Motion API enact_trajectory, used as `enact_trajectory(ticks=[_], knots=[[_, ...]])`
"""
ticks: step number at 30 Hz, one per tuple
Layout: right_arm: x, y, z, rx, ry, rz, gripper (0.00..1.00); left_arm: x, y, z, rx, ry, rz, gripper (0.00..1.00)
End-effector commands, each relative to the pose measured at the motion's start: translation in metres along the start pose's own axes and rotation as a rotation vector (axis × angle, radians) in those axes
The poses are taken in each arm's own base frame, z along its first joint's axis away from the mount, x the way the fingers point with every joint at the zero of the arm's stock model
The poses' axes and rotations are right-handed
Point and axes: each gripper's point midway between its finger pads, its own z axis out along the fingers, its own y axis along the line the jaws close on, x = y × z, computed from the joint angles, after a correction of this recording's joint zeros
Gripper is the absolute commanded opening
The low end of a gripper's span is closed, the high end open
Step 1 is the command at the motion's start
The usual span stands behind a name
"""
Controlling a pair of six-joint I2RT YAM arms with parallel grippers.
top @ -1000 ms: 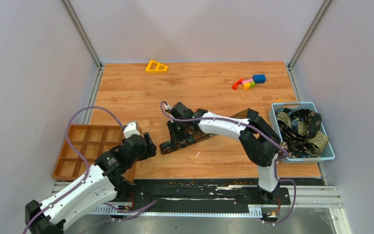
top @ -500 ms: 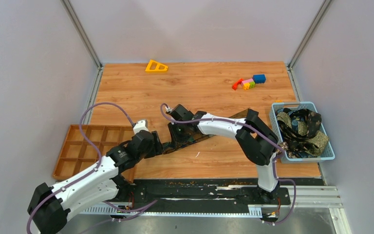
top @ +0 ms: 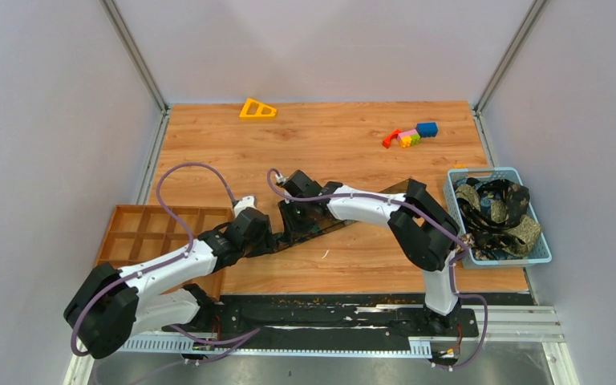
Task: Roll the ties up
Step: Roll the tie at the center of the board.
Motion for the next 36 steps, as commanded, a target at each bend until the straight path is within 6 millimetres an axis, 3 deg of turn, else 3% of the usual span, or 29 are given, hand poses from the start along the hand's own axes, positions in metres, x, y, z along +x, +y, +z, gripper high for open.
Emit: enact_trajectory(ticks=[1,11,15,20,27,36], knots=[[-0.016,0.009,-0.011,-0.032,-0.051,-0.030,0.27,-0.016,-0.017,0.003,0.047,-0.040,0.005,0.65],[-0.019,0.015,-0.015,-0.054,-0.061,-0.026,0.33,-0.016,-0.020,0.002,0.062,-0.033,0.007,0.62],[-0.014,0.010,-0.008,-0.045,-0.047,-0.022,0.29,-0.017,-0.020,-0.003,0.062,-0.034,0.003,0.62],[-0.005,-0.001,-0.001,-0.019,-0.030,-0.016,0.21,-0.025,-0.023,-0.014,0.082,-0.062,-0.031,0.69],[0.003,-0.010,0.004,-0.006,-0.021,-0.006,0.19,-0.029,-0.020,-0.023,0.110,-0.105,-0.151,0.71],[0.008,-0.020,0.007,-0.007,-0.018,0.010,0.18,-0.022,-0.016,-0.015,0.175,-0.114,-0.324,0.62]])
